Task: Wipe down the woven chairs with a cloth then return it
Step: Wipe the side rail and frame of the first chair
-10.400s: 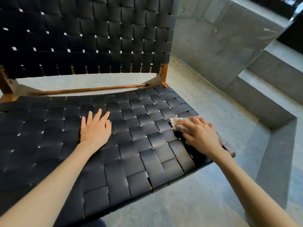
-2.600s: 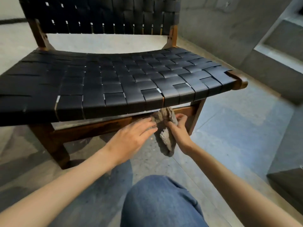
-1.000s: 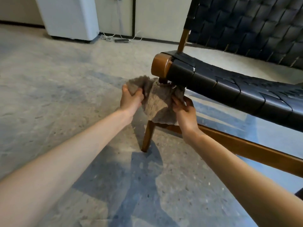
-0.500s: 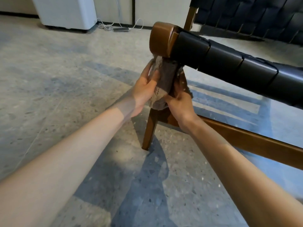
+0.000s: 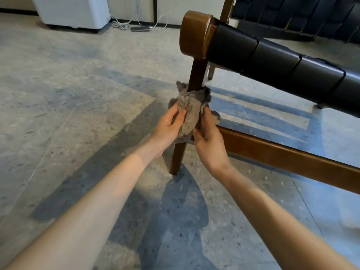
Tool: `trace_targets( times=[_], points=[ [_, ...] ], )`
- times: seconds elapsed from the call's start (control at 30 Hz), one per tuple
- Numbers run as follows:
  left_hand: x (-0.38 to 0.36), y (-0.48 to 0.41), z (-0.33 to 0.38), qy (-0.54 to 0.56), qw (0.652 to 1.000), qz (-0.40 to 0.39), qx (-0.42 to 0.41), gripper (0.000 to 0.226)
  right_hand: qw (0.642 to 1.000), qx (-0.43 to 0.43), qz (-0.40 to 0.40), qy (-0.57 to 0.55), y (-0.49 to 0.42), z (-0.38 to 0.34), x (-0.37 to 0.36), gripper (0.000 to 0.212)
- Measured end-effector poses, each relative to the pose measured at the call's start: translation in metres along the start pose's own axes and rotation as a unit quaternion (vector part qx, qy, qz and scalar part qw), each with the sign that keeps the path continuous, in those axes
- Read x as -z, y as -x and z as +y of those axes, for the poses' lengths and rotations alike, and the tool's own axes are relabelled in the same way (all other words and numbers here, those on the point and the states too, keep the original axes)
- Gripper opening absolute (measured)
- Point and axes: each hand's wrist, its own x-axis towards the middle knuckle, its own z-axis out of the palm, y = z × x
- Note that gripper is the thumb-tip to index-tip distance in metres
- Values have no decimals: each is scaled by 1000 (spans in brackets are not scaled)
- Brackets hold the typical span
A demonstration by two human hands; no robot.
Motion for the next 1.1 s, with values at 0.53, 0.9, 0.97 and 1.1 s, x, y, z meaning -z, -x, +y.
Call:
trace_targets(
  times=[0.53,0.9,0.97,1.1],
  points=[
    [5,39,-86,-121,985,4,127,49,981,-184,-60,27,48,40,-11,55],
    [-12,86,-51,-171,975,140,-9,29,978,-121,160,62,68,-14,60,6],
    [-18,89,-41,-204,969,127,-59,32,969,-115,190,106,78,-15,77,12],
    [-31,91,-30,-276,947,73,-148,33,931,-146,255,218,95,-7,100,21]
  ],
)
